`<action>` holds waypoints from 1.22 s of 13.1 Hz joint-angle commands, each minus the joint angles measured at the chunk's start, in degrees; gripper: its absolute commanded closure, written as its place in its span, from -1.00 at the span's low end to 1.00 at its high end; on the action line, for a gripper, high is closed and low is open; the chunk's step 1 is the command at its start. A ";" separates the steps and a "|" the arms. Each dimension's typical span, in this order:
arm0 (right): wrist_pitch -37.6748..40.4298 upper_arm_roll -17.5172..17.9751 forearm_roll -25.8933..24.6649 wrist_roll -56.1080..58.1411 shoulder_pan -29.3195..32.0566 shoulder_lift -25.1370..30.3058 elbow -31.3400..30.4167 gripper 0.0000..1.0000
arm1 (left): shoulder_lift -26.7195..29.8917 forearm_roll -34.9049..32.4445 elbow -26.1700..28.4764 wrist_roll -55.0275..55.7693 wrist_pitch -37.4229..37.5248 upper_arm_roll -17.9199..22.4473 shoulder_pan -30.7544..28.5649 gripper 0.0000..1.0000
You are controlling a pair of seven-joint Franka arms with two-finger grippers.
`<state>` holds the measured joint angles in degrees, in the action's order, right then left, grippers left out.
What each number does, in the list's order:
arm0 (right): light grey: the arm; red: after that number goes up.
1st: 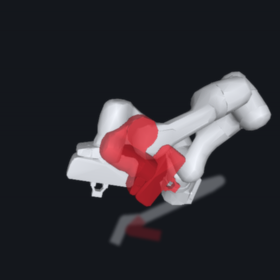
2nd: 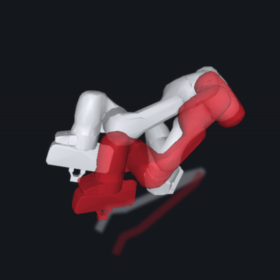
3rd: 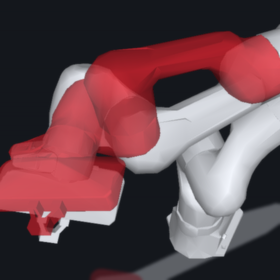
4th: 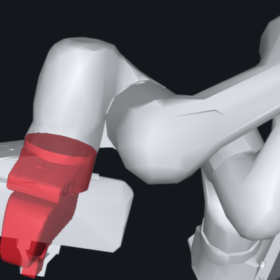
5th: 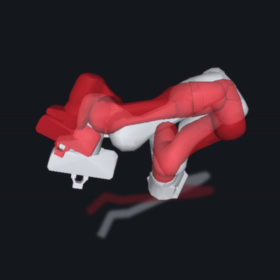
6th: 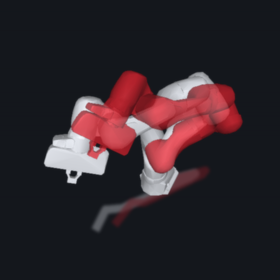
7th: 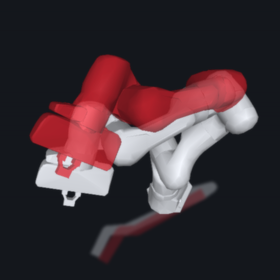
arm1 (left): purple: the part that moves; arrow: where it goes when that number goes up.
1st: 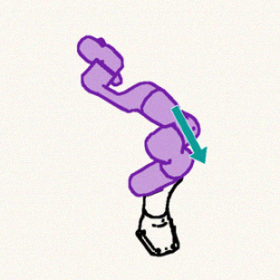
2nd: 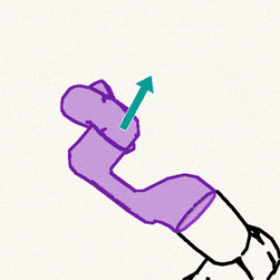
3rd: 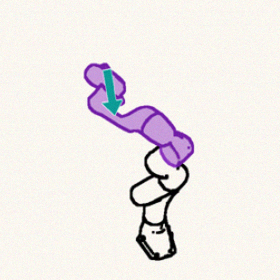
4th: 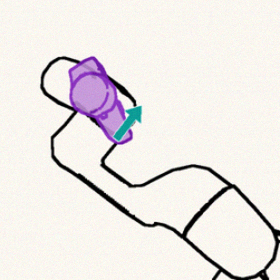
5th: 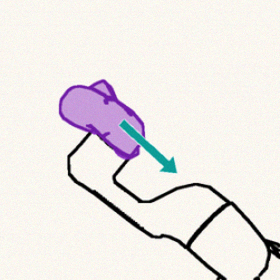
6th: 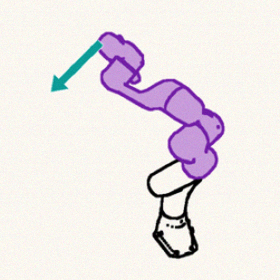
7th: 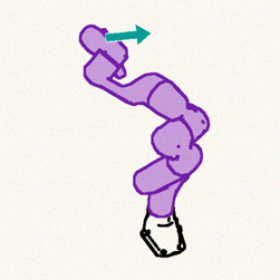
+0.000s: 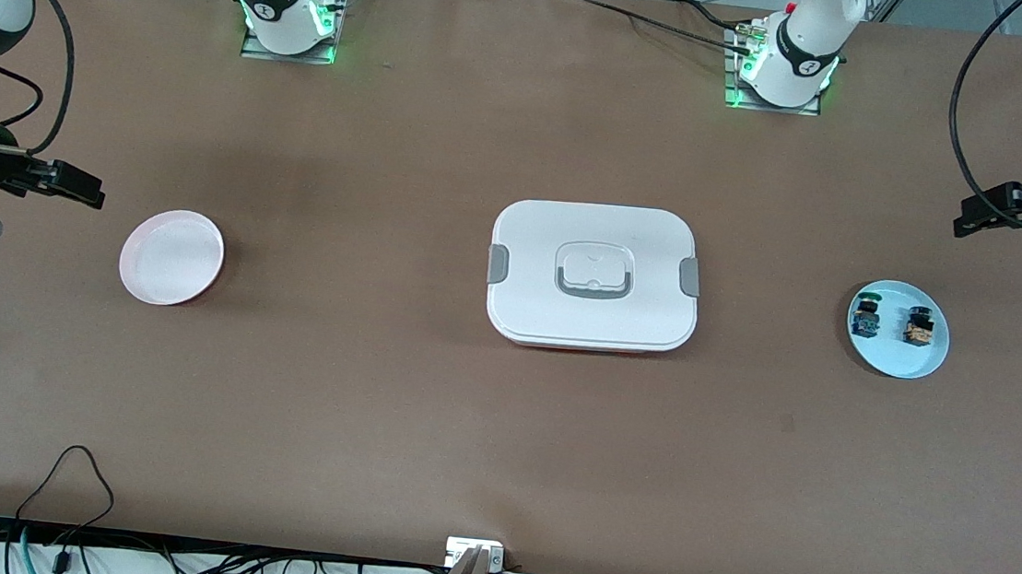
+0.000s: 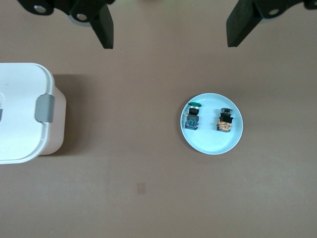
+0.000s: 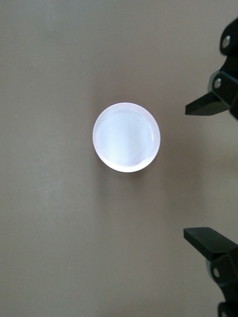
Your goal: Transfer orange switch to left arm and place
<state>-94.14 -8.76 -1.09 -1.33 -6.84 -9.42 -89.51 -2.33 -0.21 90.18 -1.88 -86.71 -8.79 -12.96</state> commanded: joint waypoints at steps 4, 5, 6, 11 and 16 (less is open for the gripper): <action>-1.22 1.11 -0.67 -0.25 1.39 5.20 -6.03 -1.00 | 6.19 1.79 11.25 -0.76 -5.58 3.08 1.62 -1.00; -1.22 1.11 -0.67 -0.25 1.39 5.11 -5.68 -1.00 | 6.11 1.36 10.81 -0.76 -4.97 2.99 1.62 -1.00; -1.22 1.11 -0.58 -0.17 1.39 5.11 -5.50 -1.00 | 5.93 0.92 10.55 -1.11 -4.88 2.82 1.71 -1.00; -0.26 1.46 -1.20 0.18 1.03 5.02 -2.96 -1.00 | 5.93 -1.72 8.44 -1.20 -1.89 2.46 1.62 -1.00; -0.08 1.38 -0.58 1.68 1.12 5.02 -1.81 -1.00 | 5.14 -1.55 6.68 -1.20 -1.62 2.82 1.36 -1.00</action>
